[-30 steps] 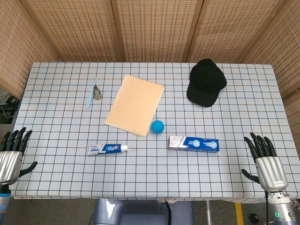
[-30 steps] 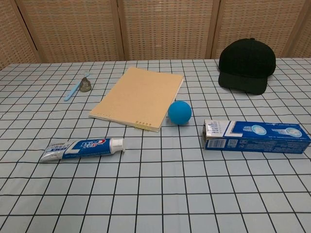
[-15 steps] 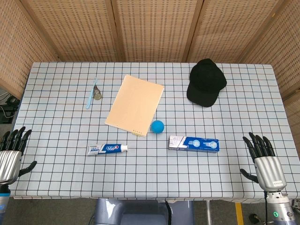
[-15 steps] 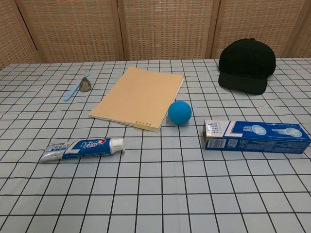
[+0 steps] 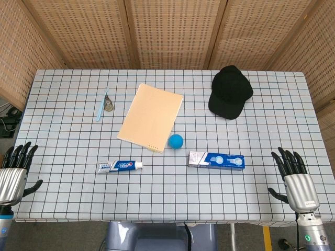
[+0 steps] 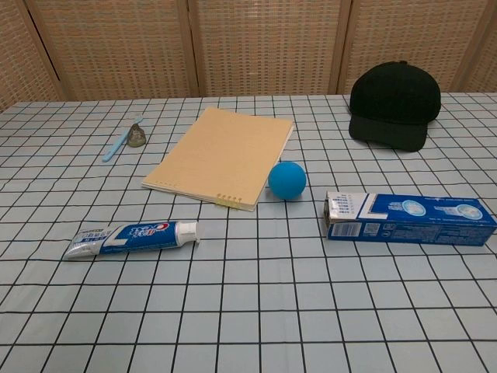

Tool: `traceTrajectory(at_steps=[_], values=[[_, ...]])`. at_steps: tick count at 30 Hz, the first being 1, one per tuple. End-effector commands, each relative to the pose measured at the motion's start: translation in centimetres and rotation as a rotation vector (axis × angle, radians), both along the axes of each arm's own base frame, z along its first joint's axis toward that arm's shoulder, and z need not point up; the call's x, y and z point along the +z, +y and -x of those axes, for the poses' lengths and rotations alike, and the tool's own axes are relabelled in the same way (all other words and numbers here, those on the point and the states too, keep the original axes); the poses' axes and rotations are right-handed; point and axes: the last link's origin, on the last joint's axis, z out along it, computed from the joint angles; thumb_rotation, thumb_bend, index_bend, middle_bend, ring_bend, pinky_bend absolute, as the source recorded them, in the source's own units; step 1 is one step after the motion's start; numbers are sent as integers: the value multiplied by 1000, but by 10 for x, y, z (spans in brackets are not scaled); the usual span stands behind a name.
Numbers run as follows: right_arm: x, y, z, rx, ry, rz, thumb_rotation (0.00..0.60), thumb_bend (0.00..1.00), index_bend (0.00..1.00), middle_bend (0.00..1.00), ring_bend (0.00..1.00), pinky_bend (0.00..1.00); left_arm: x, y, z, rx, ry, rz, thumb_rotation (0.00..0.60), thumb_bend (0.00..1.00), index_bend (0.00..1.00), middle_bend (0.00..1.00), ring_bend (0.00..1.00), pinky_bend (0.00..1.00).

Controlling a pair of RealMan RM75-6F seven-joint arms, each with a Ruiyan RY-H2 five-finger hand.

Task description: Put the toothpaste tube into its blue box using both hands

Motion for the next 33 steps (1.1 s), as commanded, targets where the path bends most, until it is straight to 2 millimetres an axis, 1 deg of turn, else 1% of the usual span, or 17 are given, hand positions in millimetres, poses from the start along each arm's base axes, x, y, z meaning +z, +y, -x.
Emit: traceTrajectory(at_steps=[1,6,9,14,17,19,25,29,33], values=[[0,1,-1,4,-1,2,600,120,35,0,0,0,0,0,-1,-14,-6,2,600,216,32,0,0,0],[-1,1,-2,5,1,0,600,120,42,0,0,0,-8,6,-4,-50,-15,19,600,220,110,0,0,28],[-3,1,-2,2,4,-7,600,120,43,0,0,0,-17,16,-8,-67,1,43,600,221,146,0,0,47],[-4,2,-3,5,7,-10,600,119,43,0,0,0,-37,35,-21,-80,37,105,600,225,225,0,0,60],[-4,2,-2,2,6,-11,600,120,43,0,0,0,-51,48,-33,-87,66,138,600,226,300,0,0,77],[-4,1,-2,-1,5,-10,600,119,43,0,0,0,-59,54,-39,-86,74,153,600,228,328,0,0,78],[-3,1,-1,-2,1,-12,600,119,44,0,0,0,-88,71,-57,-53,77,196,600,233,326,0,0,86],[-3,0,-1,-5,-5,-14,600,120,47,0,0,0,-109,78,-72,-13,75,233,600,233,319,0,0,88],[-4,0,-1,-4,-9,-17,600,119,48,0,0,0,-123,82,-87,-4,80,240,600,233,320,0,0,89]])
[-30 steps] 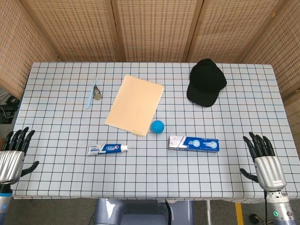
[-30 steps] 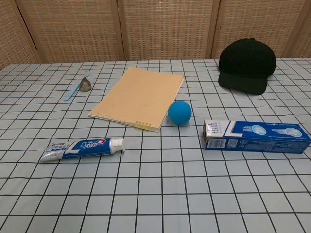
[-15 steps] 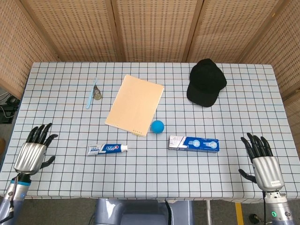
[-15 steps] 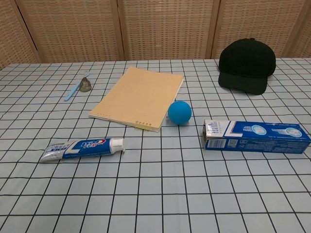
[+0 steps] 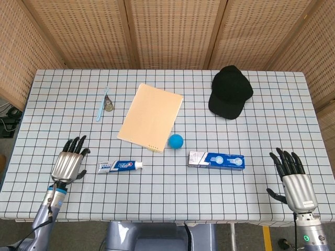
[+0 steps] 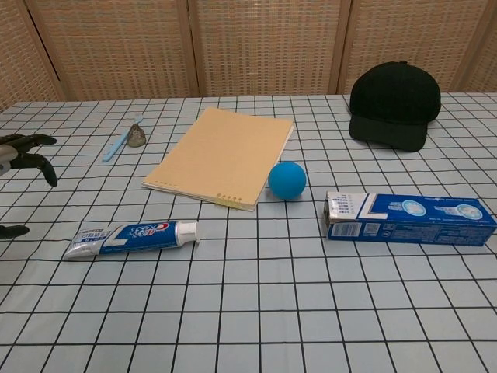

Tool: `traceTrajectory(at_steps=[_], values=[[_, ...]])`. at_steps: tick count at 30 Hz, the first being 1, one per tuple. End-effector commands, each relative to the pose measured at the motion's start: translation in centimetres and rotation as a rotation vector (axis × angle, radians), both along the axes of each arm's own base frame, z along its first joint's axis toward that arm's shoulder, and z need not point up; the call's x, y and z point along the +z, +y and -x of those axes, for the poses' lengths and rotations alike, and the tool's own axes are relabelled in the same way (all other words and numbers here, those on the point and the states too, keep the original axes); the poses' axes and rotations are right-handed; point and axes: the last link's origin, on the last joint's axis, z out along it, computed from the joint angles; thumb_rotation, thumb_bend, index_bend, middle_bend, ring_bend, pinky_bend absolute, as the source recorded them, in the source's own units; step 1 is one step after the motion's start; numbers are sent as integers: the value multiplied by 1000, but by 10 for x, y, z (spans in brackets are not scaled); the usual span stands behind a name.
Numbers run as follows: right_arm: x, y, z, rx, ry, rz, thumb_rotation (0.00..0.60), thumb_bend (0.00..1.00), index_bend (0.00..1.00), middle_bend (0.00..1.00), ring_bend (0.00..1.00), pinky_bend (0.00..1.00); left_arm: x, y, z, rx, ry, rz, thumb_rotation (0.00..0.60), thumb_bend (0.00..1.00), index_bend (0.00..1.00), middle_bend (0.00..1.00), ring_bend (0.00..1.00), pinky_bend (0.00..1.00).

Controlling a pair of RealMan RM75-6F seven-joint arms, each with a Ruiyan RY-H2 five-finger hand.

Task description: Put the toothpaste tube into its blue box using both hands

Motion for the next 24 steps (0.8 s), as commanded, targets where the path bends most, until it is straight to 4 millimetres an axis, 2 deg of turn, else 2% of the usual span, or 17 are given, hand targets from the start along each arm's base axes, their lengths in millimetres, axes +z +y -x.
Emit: traceTrajectory(at_steps=[1,10,24], values=[[0,0,0,2,-2,-2,600,120,49,0,0,0,-19,5,-21,12,-19,17,600,233,319,0,0,89],[-2,1,-2,9,-8,-11,600,119,49,0,0,0,-49,4,-46,89,-48,42,600,236,329,0,0,90],[-2,1,-2,8,-12,-14,600,120,48,0,0,0,-74,8,-56,76,0,28,600,245,344,0,3,97]])
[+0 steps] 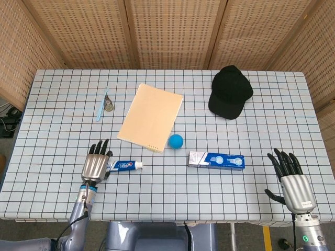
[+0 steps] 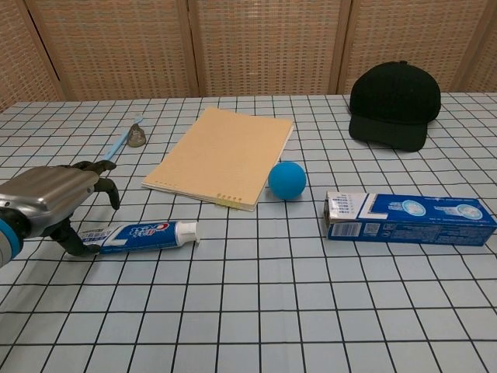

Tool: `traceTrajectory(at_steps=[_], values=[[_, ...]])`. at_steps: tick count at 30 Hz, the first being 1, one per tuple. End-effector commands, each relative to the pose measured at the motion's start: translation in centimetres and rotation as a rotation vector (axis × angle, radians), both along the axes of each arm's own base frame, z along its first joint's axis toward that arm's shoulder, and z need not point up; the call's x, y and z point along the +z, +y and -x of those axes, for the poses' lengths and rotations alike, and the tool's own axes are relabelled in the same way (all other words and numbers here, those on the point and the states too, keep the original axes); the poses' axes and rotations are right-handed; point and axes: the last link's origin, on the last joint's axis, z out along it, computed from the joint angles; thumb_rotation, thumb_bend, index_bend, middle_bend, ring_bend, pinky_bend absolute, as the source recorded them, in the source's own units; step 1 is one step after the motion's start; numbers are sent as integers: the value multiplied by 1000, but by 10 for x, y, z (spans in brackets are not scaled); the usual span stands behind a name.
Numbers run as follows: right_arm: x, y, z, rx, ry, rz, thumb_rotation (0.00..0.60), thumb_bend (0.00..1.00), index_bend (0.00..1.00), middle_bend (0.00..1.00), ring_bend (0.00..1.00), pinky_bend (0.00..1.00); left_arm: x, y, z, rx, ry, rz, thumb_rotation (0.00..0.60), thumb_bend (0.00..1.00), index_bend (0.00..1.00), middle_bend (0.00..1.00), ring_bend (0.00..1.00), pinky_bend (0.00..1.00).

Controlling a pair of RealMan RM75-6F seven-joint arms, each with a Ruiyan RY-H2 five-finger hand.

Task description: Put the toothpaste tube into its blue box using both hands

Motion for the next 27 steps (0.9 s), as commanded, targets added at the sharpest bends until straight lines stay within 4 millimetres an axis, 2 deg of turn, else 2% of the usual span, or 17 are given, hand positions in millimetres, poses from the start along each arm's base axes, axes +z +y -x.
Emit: traceTrajectory(at_steps=[1,17,20,22,25,27], values=[[0,0,0,-1,1,-1,600,120,48,0,0,0,-5,0,-1,0,6,5,600,246,344,0,3,97],[0,0,-1,9,-4,0,600,120,49,0,0,0,-24,3,2,2,44,30,600,294,365,0,12,102],[0,0,-1,12,-6,1,600,119,48,0,0,0,-28,4,3,-7,52,33,600,317,391,29,50,132],[1,0,-1,18,-10,4,600,119,50,0,0,0,-30,5,1,-33,52,17,600,378,497,156,169,220],[2,0,-2,23,-14,10,600,119,55,0,0,0,-29,6,-3,-98,4,-43,600,516,770,420,402,407],[2,0,-1,24,-16,11,600,120,55,0,0,0,-25,6,-5,-159,-15,-80,600,567,856,505,484,477]])
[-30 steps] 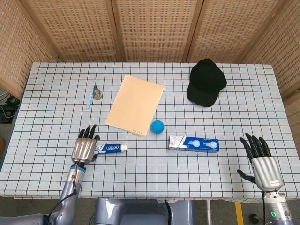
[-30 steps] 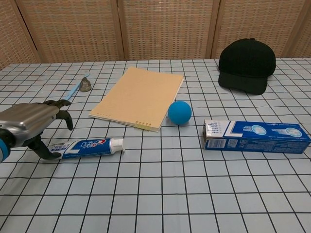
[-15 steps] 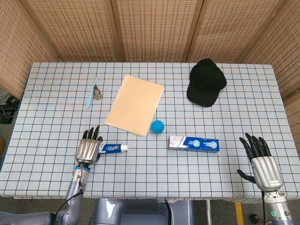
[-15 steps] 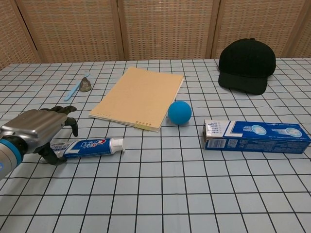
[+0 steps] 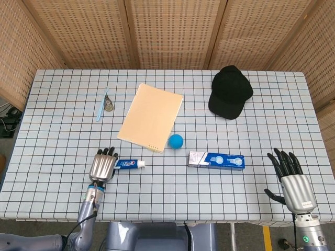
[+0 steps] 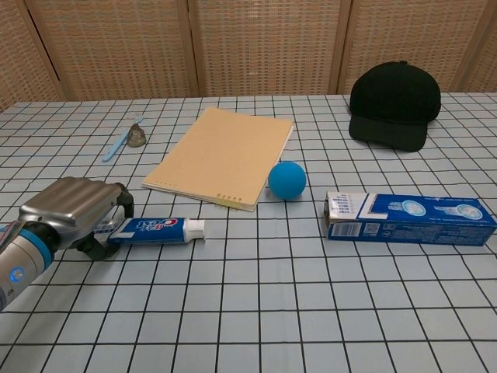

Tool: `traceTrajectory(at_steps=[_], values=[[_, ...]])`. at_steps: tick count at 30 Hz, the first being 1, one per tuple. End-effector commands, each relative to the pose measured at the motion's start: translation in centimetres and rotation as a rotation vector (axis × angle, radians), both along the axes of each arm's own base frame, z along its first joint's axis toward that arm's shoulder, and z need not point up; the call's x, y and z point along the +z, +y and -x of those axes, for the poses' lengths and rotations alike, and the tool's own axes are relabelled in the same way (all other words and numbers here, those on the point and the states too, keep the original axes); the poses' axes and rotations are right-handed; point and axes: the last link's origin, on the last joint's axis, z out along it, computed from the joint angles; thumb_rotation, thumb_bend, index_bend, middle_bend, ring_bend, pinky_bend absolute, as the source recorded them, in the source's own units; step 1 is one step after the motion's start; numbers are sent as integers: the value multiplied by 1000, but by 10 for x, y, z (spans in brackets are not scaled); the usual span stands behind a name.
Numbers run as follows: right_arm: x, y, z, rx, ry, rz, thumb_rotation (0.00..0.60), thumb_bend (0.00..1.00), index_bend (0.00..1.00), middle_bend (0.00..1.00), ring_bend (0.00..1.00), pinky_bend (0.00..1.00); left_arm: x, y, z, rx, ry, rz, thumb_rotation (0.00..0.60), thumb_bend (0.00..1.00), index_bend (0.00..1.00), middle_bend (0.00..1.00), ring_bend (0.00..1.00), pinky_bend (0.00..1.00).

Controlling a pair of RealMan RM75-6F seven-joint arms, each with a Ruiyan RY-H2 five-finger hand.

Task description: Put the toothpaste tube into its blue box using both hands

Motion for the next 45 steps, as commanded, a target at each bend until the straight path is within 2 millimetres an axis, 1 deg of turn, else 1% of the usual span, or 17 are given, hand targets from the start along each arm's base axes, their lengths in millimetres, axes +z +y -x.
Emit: traceTrajectory(at_steps=[1,6,7,8,13,14,17,20,22,24,27,31,37,45], values=[[0,0,0,0,-1,0,600,119,55,0,0,0,4,-1,-4,-111,-53,-71,600,572,867,524,506,497],[0,0,1,-1,-3,-1,600,120,56,0,0,0,19,1,-4,-170,-94,-104,600,569,878,548,535,520],[0,0,1,-1,-3,-2,600,120,57,0,0,0,25,2,-4,-186,-102,-111,600,568,880,550,537,521],[0,0,1,-1,-3,-4,600,120,59,0,0,0,36,4,-3,-211,-108,-122,600,568,880,551,537,521],[-2,0,0,-2,-6,-13,600,119,64,0,0,0,63,5,-2,-281,-134,-106,600,563,881,551,537,521],[-3,0,0,-1,-7,-19,600,120,66,0,0,0,71,5,-2,-299,-148,-106,600,563,881,551,537,521],[-12,-2,-3,-1,-7,-49,600,120,80,0,0,0,100,3,0,-356,-186,-117,600,563,881,551,537,521],[-19,-7,-6,-9,-2,-63,600,120,125,0,0,31,117,2,3,-376,-197,-130,600,561,881,551,537,521],[-27,-14,-10,-12,10,-71,600,120,169,0,0,77,128,1,5,-383,-213,-143,600,558,882,551,537,521],[-35,-22,-14,-21,13,-89,600,120,186,0,0,98,138,1,7,-388,-232,-150,600,554,882,551,537,521],[-46,-34,-20,-43,6,-127,600,121,200,0,0,112,148,1,9,-402,-249,-162,600,551,883,551,537,521],[-59,-47,-25,-78,-1,-171,600,122,225,6,0,121,154,2,11,-410,-271,-168,600,549,883,551,537,521],[-75,-63,-32,-105,-6,-212,600,124,264,48,0,156,156,2,14,-414,-287,-172,600,548,883,551,537,521],[-100,-85,-42,-129,22,-255,600,125,266,50,0,165,157,2,21,-412,-297,-182,600,547,883,551,537,521]])
